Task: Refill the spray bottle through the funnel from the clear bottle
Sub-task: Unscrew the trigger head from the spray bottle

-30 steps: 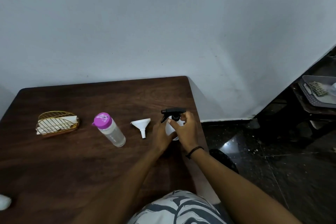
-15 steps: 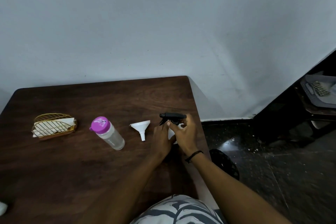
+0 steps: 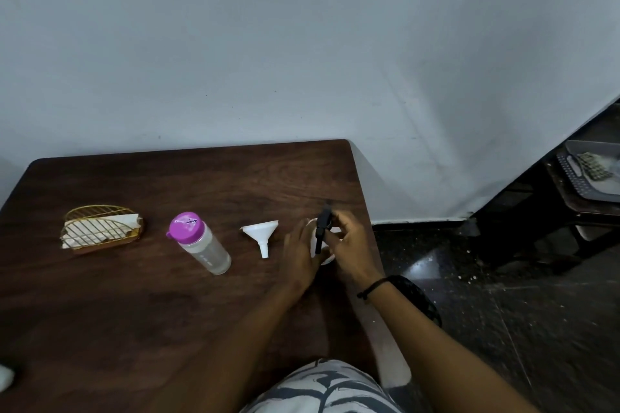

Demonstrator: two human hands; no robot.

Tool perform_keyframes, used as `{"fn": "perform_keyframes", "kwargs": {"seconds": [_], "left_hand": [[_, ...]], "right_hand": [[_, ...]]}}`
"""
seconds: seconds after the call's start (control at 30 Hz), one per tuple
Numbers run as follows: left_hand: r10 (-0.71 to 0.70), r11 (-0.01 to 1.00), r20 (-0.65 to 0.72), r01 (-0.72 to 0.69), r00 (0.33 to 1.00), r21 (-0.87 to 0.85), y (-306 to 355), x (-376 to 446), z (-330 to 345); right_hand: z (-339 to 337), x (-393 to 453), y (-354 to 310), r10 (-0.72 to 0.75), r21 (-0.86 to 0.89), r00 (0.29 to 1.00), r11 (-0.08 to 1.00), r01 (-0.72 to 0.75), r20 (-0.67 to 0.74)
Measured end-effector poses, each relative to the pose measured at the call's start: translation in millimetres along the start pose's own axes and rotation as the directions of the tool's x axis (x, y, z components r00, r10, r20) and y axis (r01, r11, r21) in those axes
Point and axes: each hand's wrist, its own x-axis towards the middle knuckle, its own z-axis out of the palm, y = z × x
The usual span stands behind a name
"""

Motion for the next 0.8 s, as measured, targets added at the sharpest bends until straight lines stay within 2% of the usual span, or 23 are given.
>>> {"fn": "perform_keyframes", "kwargs": {"seconds": [0.1,0.2,0.3,0.37,0.57,0.8], "left_hand": [[-0.001,1.000,-0.009,0.000,1.000,-0.028,0.9,-0.6,0.8],[0.018,0.999,-0.010,-0.019,1.000,-0.051,1.6,-1.2,-1.3],[0.023,1.000,0.010,-0.023,1.000,-0.011,0.9,-0.7,-1.3],[0.011,1.000,0.020,-0.012,1.000,0.025,1.4,-1.3,-1.3],[-0.043,0.999,0.032,0.043,0.999,0.004,-2.8,-2.9,2.4],[-0.071,0.997,0.022,0.071,0.997,-0.027,2.1,-3.9,0.4]], "right_hand": [[2.5,-6.2,-5.8,-0.029,0.017,0.996,0.999,0.031,-0.083],[0.4,-11.2,-14.8,-0.113,-0.073,0.990,0.992,0.107,-0.086],[-0.3,-10.9,-13.6,-0.058,-0.078,0.993,0.996,0.051,-0.101],[0.5,-12.4,-10.9,-0.073,-0.065,0.991,0.996,0.066,-0.114],[-11.1,-12.4,-2.5,-0.126,-0.143,0.992,0.982,0.125,0.003],[-7.1,-21.3,17.3,-0.059,-0.109,0.993,0.992,0.070,0.103]]}}
